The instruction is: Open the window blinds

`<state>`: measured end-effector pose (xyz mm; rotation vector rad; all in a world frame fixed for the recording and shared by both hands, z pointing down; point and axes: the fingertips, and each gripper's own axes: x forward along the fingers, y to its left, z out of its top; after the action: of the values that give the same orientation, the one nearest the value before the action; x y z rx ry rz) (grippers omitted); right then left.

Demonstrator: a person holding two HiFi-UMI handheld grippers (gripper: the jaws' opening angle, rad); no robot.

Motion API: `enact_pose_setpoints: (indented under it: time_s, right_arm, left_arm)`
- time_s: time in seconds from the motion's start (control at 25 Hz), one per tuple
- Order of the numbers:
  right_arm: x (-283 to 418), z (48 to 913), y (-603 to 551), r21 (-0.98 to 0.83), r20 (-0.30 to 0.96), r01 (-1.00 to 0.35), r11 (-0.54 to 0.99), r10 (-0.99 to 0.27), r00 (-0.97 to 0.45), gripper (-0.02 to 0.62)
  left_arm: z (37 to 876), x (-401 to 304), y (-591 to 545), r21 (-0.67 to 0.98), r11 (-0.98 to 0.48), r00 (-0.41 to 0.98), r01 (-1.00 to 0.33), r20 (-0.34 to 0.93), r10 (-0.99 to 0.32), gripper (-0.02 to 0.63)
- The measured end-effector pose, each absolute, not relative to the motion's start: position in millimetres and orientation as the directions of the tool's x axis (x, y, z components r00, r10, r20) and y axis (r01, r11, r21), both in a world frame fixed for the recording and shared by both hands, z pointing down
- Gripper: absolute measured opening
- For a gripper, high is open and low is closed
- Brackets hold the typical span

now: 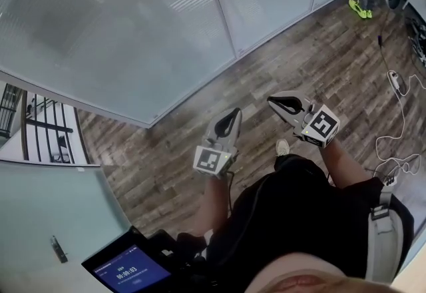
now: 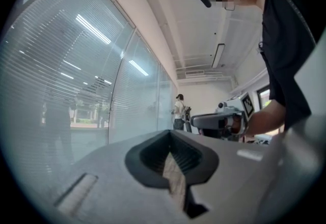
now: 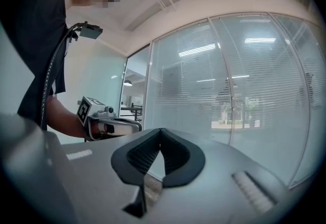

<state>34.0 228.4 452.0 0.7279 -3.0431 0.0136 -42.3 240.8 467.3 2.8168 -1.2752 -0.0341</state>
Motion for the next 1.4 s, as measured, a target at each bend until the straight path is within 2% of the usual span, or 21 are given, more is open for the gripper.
enact_pose_setpoints:
  time_s: [0.4,0.96,1.4]
  right_arm:
    - [29,424,203,0.025,-0.029,-0.374,0.927,-0.373,-0.927,0.006]
    - [59,414,164,-0.036,-0.067,-0.372,0.927,-0.374,-0.925,0.006]
    - [98,433,111,-0.125,-0.094,-0.374,0.919,-0.386,-0.918,0.006]
  left_arm:
    - [446,-25,211,0.029,-0.652,0.652,-0.757,-0.022,-0.758,0.003]
    - [446,10,181,0.010,-0.664,0.664,-0.748,-0.007,-0.748,0.003]
    - [461,39,139,0.012,-0.651,0.651,-0.759,0.052,-0.757,0.003]
